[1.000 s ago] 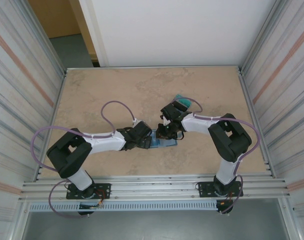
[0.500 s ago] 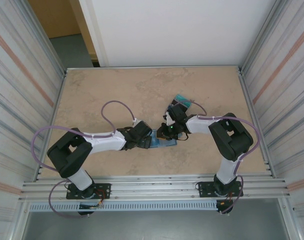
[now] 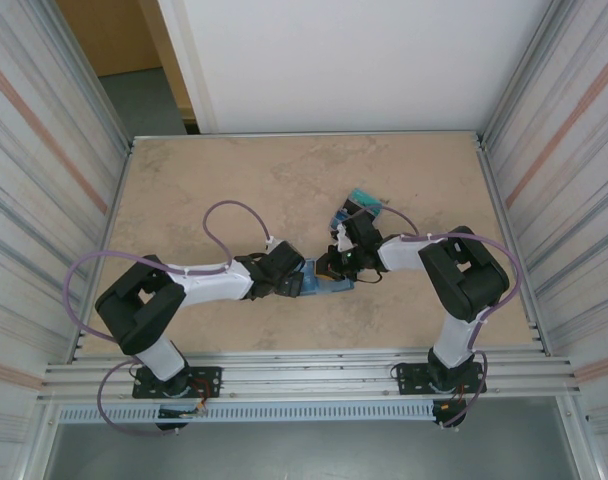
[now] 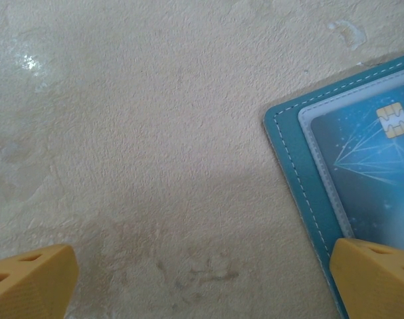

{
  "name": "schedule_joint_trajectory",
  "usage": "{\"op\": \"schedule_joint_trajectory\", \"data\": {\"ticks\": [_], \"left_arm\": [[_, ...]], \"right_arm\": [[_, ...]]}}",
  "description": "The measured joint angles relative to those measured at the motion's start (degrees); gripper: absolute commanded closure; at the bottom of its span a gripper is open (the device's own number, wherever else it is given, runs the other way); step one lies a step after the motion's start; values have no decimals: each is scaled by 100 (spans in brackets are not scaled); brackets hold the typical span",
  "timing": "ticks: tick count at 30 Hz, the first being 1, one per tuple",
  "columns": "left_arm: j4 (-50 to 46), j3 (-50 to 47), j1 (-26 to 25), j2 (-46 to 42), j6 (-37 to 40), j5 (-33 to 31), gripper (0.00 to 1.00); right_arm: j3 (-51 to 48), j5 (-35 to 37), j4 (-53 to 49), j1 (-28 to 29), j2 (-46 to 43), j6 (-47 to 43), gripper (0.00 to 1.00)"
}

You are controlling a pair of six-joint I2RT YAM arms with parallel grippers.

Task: Take the credit cards out of the card holder

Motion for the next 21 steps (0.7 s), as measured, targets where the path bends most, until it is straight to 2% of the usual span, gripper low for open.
{"op": "schedule_joint_trajectory", "data": {"ticks": [21], "left_arm": [[-175,125,-2,76,-114,-26,1]], "right_arm": [[-479,-555,874,-278,-103,341,91]]}}
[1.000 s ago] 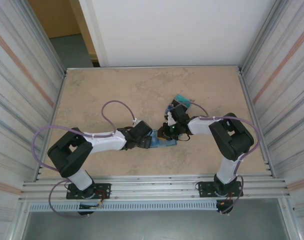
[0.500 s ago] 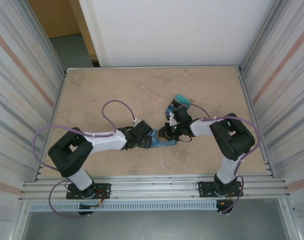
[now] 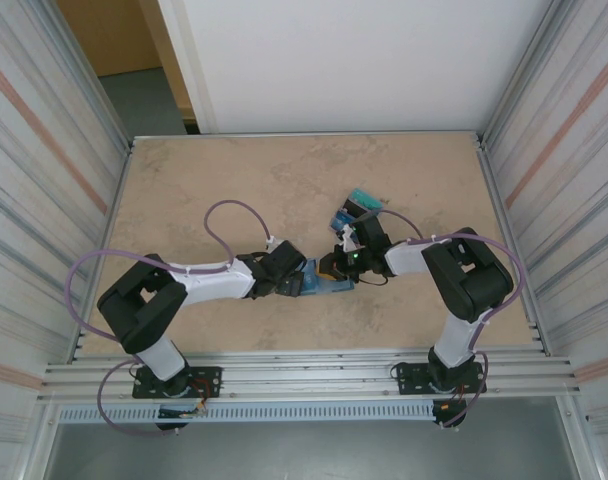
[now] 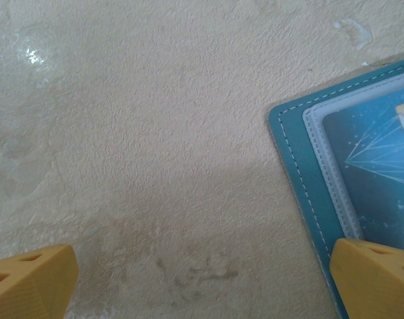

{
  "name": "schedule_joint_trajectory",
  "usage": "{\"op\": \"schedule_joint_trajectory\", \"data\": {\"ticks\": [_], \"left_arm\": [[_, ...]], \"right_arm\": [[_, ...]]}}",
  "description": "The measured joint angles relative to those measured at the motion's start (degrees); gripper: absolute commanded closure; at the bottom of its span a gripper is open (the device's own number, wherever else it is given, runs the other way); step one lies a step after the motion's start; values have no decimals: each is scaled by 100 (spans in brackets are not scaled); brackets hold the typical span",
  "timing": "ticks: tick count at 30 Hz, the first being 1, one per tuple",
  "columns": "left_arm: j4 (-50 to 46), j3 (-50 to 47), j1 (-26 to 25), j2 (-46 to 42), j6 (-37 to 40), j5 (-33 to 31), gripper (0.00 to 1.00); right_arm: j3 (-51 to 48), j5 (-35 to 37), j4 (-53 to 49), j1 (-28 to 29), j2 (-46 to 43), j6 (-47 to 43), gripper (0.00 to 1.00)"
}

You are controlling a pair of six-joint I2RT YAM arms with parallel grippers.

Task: Take the credit cards out of the card holder

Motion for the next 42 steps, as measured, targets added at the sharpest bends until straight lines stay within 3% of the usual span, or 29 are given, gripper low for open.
{"op": "schedule_joint_trajectory", "data": {"ticks": [23,42], "left_arm": [[-39,74,-4,61,-22,-9,1],[-42,74,-4,61,-22,-9,1]], "right_arm": [[-125,-170,452,-118,-24,260,86],[-212,-256,555,-232,-24,284,89]]}}
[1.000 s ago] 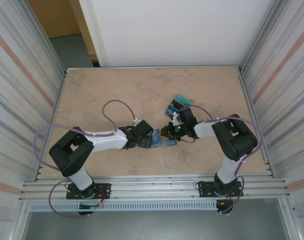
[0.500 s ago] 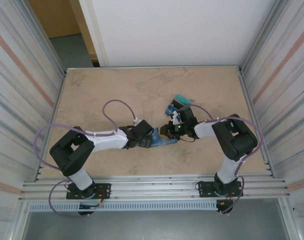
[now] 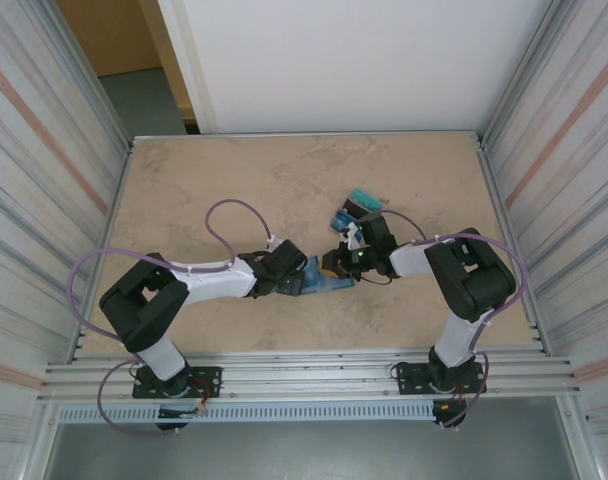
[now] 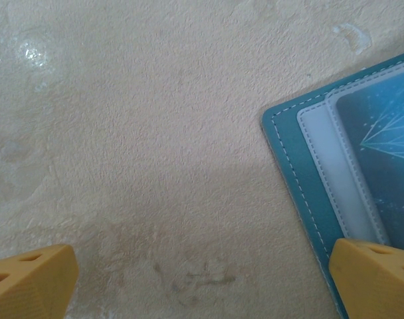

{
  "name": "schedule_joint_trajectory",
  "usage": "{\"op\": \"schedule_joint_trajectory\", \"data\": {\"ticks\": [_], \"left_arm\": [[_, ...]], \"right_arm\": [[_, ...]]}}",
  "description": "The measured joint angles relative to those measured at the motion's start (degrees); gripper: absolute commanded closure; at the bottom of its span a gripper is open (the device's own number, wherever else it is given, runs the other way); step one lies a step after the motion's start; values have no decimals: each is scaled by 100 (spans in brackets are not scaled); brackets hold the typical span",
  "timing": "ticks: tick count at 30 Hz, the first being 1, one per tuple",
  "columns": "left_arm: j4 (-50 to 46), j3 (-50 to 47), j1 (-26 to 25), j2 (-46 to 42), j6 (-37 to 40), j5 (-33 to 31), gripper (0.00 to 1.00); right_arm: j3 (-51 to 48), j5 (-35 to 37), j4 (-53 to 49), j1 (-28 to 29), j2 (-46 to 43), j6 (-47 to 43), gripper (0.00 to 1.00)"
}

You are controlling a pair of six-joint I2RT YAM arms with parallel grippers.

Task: Take the credit cards out of the card holder

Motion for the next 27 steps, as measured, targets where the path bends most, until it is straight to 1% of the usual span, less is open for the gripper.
{"op": "schedule_joint_trajectory", "data": {"ticks": [5,10,18,27], "left_arm": [[0,0,0,0,0,0,1],[-26,20,0,2,2,0,1],[-201,140,2,17,96,-44,1],[-313,551,11,17,330,-39,1]], "right_arm": [[-31,-2,2,-87,0,2,89],[-31,0,-11,-111,0,-4,91],[-28,13,-227,-111,0,-59,92],[2,57,-481,-103,0,-201,93]]}}
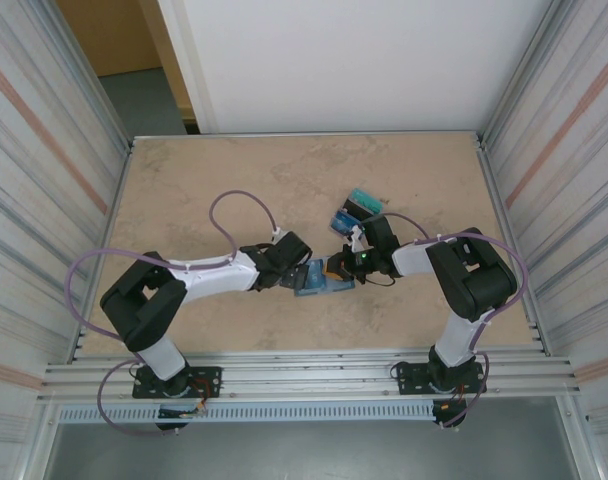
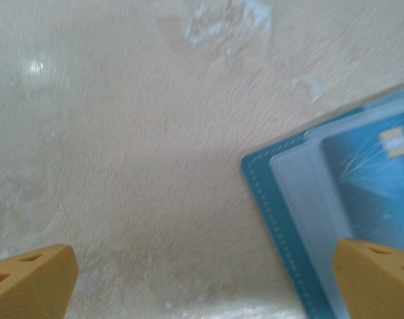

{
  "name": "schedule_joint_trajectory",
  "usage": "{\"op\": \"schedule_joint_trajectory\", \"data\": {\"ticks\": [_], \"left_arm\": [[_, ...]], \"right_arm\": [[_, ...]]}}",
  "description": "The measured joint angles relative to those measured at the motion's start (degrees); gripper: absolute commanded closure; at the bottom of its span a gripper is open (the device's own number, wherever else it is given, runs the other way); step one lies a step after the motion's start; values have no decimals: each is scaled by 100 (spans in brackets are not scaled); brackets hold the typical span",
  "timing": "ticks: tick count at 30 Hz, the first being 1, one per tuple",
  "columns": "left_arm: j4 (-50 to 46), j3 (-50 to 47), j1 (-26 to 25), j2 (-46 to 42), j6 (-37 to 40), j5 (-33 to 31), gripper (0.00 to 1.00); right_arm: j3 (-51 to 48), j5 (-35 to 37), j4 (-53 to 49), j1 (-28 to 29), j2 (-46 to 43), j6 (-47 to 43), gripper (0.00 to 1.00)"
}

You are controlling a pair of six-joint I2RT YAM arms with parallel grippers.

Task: Take the credit cards out of the card holder

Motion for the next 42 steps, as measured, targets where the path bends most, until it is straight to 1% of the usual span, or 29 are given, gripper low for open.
{"op": "schedule_joint_trajectory", "data": {"ticks": [5,12,18,28,30,31,33,42], "left_arm": [[90,236,0,146,85,15,1],[127,269,2,503,127,70,1],[164,267,2,511,127,66,1],[210,192,11,503,122,63,1],[210,192,11,503,122,63,1],[210,192,11,503,122,63,1],[210,192,11,503,122,66,1],[208,192,11,505,122,68,1]], "right_arm": [[13,74,-26,31,0,0,94],[24,94,-57,42,-13,0,96],[35,177,-238,35,-133,-68,98],[33,251,-415,-94,-275,-153,98],[33,249,-428,-105,-291,-151,96],[33,245,-424,-105,-291,-151,93],[31,212,-393,-103,-291,-140,90],[-92,-116,450,11,-286,179,83]]}}
